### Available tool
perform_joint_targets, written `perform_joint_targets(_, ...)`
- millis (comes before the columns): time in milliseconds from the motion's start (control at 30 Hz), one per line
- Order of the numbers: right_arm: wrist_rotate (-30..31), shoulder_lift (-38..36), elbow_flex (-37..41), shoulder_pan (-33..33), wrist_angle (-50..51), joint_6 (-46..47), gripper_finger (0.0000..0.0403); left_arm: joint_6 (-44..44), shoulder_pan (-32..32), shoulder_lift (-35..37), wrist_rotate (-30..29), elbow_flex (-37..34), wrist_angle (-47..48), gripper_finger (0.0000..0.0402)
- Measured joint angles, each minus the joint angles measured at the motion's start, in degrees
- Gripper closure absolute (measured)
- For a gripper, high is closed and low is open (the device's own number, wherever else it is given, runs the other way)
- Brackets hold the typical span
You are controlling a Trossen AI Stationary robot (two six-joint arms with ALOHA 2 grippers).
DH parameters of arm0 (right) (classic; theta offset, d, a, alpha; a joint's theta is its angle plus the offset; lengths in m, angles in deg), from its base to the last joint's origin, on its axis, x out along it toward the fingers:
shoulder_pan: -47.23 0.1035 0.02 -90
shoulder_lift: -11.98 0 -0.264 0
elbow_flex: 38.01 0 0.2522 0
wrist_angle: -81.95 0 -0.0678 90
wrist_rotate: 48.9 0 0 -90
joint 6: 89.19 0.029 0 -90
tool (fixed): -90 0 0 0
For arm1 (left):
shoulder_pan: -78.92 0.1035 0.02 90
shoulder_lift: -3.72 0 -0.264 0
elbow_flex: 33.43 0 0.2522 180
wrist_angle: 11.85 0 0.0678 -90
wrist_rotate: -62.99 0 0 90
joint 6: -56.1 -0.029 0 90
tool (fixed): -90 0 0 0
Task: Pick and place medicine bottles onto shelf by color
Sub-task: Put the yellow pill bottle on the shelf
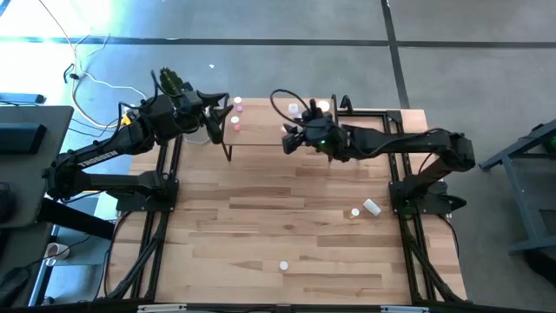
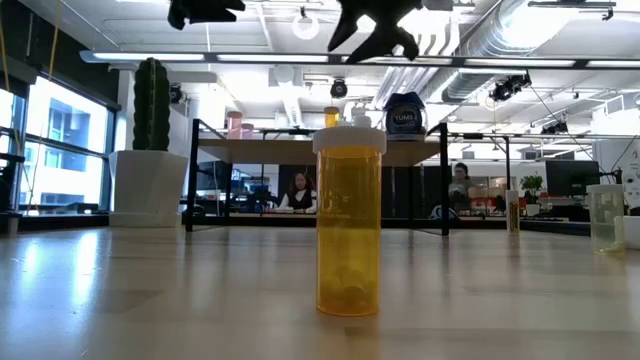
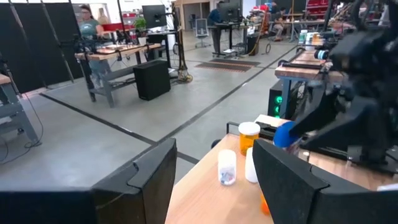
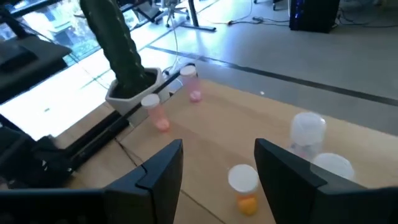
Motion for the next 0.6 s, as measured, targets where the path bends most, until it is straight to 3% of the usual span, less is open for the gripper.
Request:
perform_joint_targets(267,-0.5,-6.1,0.0,0.0,7.0,0.1,0.0212,0.0,0.0,0.0,3.4,0.0,2.1,0.0202)
perform_joint_targets(600,0.6,-11.8,0.0,2.3,22.7,3.9,0.0213,1.5,-0.1,0.5,7.3,0.0,2.8,0.0202)
